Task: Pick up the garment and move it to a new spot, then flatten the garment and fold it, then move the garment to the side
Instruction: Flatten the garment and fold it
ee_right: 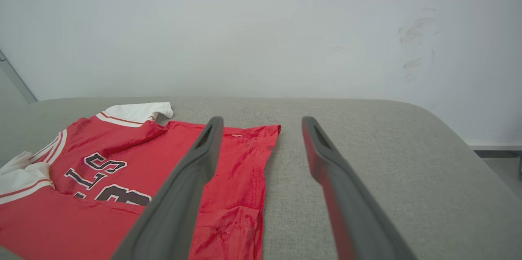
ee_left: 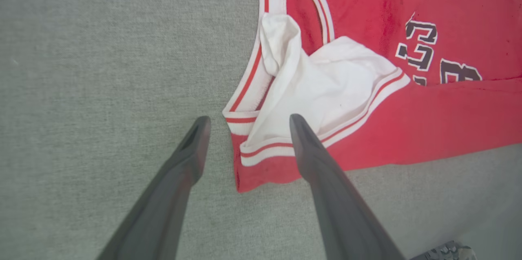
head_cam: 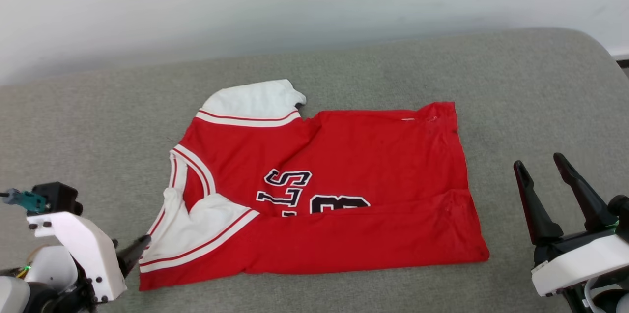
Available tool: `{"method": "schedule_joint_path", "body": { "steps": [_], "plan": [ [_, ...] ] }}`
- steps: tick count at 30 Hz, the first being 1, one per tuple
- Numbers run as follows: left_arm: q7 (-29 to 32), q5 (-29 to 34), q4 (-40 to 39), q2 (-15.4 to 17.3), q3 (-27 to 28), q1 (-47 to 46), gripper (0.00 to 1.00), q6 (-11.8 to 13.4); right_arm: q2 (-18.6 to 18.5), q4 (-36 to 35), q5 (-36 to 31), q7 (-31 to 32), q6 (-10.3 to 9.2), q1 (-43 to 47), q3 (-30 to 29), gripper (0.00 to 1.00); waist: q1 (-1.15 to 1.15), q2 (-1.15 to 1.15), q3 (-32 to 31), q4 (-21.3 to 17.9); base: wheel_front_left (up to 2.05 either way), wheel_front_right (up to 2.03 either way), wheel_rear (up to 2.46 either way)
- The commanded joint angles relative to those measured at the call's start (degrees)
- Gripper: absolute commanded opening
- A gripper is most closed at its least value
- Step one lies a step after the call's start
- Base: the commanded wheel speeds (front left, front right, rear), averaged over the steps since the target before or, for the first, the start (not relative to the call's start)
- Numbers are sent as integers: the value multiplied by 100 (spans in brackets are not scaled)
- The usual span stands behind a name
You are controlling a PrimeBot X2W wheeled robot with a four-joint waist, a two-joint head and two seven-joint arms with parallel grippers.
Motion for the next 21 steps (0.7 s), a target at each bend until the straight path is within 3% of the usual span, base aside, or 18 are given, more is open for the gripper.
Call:
{"method": "schedule_joint_path", "body": {
  "steps": [1, 8, 11, 12, 15, 21],
  "plan": [
    [62, -43, -32, 20, -7, 49, 100, 45, 51, -15, -7, 30, -4, -13, -12, 100, 1, 0, 139, -102, 0, 0, 0],
    [499, -279, 185, -55, -121, 233, 100, 254, 161, 42, 74, -3, -4, -151, 55, 100, 1, 0, 508, -317, 0, 0, 0],
    [641, -417, 446, -253, -258, 288, 100, 246, 167, 82, 197, 7, -4, -231, 17, 100, 1, 0, 614, -365, 0, 0, 0],
    [648, -446, 521, -328, -304, 306, 60, 227, 162, 109, 235, 51, -4, -220, -1, 100, 1, 0, 641, -374, 0, 0, 0],
    [522, -498, 715, -580, -416, 304, 0, 113, 98, 153, 421, 199, -4, -224, -72, 100, 1, 0, 669, -345, 0, 0, 0],
    [179, -352, 884, -761, -472, 186, 0, -51, -236, 323, 987, 1054, -4, -237, -182, 100, 1, 0, 545, -132, 0, 0, 0]
  ]
}}
